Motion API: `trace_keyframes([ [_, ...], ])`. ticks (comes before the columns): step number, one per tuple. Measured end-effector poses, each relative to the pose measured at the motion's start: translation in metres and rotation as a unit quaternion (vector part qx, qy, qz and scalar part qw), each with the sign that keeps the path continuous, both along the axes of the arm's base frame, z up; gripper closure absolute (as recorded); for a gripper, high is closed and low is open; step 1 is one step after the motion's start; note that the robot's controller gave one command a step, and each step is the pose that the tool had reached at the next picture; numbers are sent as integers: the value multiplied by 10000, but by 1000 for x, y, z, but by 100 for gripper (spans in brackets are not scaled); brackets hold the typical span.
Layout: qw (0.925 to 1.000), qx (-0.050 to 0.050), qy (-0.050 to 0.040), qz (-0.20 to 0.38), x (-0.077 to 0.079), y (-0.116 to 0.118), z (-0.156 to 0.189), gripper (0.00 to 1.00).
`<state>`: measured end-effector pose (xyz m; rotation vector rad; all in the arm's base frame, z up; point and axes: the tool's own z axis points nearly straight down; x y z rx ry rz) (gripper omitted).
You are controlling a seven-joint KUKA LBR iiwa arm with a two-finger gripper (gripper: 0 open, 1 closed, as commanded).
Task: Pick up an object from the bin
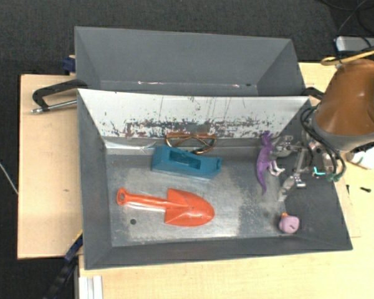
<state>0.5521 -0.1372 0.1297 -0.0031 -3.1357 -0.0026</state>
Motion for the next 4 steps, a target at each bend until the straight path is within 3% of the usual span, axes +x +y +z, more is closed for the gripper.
trace_keyframes([
  [1,10000,-8,-40,8,2,0,5,0],
  [2,9999,-14,-71,97,27,5,-18,0],
  [3,9998,-9,-60,214,40,-1,-56,100],
  [4,9997,-9,-59,216,39,-1,-56,100],
])
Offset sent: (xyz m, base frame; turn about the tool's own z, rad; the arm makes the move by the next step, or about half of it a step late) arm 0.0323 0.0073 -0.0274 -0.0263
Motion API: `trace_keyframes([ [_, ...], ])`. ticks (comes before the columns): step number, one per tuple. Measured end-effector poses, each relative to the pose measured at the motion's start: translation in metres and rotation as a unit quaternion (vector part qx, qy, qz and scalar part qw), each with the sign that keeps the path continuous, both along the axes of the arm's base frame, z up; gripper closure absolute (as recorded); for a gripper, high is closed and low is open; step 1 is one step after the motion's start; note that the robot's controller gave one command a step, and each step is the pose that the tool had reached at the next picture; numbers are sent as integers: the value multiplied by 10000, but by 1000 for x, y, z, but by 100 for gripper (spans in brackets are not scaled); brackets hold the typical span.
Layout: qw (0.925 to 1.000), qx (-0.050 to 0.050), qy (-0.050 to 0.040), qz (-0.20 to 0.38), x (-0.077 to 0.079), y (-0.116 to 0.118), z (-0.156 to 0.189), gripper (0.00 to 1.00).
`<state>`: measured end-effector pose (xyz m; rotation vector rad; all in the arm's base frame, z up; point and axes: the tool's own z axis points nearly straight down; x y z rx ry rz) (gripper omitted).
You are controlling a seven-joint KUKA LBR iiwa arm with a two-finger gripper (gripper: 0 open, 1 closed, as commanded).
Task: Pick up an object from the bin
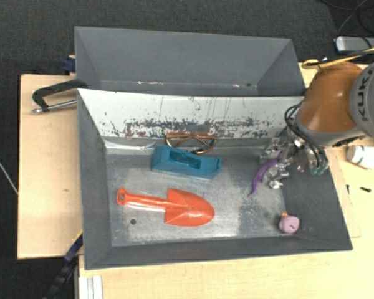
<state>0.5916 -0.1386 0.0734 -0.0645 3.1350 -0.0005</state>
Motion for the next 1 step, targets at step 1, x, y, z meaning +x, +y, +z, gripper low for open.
trace_keyframes([
  [1,10000,1,3,1,-1,0,1,100],
])
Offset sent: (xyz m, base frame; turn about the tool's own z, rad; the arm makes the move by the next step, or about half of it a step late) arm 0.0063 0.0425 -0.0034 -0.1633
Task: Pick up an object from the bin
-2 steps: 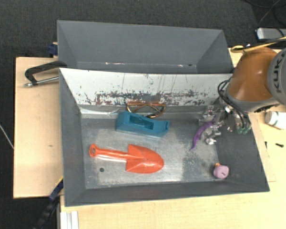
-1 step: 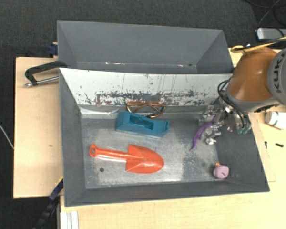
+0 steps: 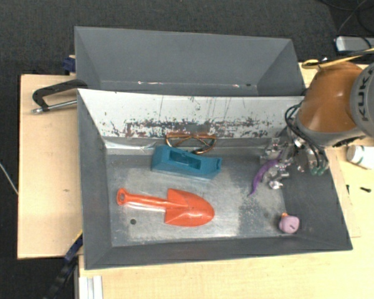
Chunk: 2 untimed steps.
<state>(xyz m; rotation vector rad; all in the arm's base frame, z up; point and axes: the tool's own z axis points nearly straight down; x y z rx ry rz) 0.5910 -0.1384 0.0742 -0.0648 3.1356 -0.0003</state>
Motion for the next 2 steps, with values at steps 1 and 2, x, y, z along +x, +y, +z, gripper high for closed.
trace_keyframes([
  [1,9990,-13,-41,456,7,23,33,100],
  [2,9990,17,49,446,-8,13,62,100],
])
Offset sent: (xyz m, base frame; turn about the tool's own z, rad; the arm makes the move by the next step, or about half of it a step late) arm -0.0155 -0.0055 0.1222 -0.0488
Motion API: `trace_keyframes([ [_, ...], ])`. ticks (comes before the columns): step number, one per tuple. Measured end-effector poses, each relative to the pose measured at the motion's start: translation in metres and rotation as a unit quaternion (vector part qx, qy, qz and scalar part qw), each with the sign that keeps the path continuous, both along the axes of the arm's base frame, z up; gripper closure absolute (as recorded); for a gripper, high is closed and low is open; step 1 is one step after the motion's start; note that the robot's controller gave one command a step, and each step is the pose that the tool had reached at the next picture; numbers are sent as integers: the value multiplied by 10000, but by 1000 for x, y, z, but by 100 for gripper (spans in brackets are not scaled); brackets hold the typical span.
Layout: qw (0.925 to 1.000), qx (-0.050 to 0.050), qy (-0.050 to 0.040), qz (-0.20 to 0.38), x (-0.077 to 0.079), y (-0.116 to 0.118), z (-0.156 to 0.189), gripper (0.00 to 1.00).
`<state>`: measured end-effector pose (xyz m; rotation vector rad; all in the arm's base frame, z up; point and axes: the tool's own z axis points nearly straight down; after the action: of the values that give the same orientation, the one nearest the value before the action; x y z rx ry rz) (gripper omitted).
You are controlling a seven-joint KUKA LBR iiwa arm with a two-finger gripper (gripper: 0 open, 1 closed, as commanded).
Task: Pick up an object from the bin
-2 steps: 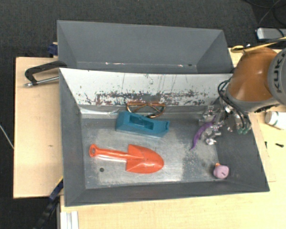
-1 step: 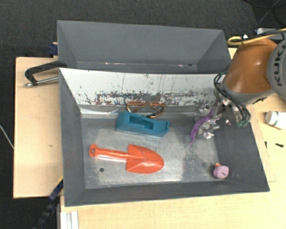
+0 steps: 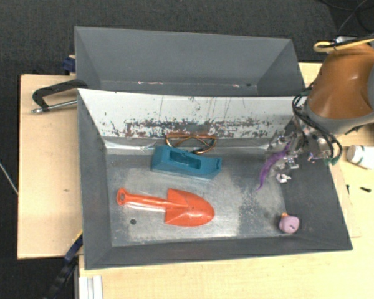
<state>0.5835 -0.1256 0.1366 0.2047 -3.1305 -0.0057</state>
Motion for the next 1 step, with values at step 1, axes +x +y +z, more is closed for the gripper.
trace_keyframes([
  [1,9999,-25,-87,-45,8,9,23,100],
])
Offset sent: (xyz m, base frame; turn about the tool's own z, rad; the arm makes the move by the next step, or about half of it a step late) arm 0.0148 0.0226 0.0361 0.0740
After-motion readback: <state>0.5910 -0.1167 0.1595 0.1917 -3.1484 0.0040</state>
